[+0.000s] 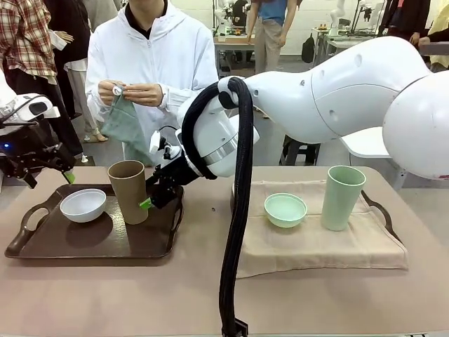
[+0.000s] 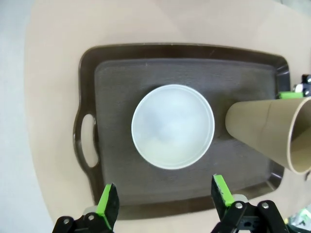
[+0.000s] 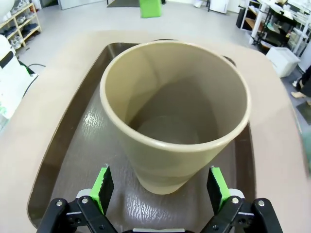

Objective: Set up a tray with a mat and arrange the tableware.
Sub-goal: Pick up the Picnic Bowl and Reusable plastic cup from the Handle tray in front of the human's position and hold them in the air.

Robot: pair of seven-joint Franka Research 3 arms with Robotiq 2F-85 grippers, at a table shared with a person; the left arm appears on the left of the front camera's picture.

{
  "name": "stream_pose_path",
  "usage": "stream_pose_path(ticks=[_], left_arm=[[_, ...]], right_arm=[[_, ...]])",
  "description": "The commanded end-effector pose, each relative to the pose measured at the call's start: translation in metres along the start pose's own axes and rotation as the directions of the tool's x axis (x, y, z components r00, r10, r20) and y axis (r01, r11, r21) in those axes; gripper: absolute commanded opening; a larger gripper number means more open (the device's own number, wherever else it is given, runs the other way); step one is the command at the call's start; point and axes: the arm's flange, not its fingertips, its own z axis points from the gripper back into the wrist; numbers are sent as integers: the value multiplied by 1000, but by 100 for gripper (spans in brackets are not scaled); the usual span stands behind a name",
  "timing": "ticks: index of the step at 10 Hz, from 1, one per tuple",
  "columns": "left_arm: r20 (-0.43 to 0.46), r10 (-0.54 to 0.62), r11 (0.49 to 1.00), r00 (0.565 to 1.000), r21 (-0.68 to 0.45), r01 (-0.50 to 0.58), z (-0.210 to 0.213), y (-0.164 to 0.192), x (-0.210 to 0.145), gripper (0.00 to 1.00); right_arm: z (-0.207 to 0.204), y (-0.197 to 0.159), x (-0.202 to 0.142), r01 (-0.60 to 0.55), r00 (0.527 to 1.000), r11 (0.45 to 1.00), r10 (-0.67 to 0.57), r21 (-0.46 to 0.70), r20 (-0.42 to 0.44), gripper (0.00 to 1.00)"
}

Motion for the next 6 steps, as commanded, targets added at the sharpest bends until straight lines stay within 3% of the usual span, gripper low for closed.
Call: stream_pose_path(ticks=[1, 4, 6], left_arm=[[37, -18, 997, 999, 80, 15, -18, -2, 26, 100], [-29, -56, 995, 998, 77, 58, -47, 15, 51, 100], [-88, -18, 997, 996, 76, 25, -59, 23, 58, 100]], right_arm=[[-5, -7, -4, -10, 1000, 1000, 10, 29, 2, 100], [-9, -12, -7, -25, 1000, 999, 25, 44, 20, 100], [-16, -15, -8, -27, 999, 998, 25, 54, 35, 100]])
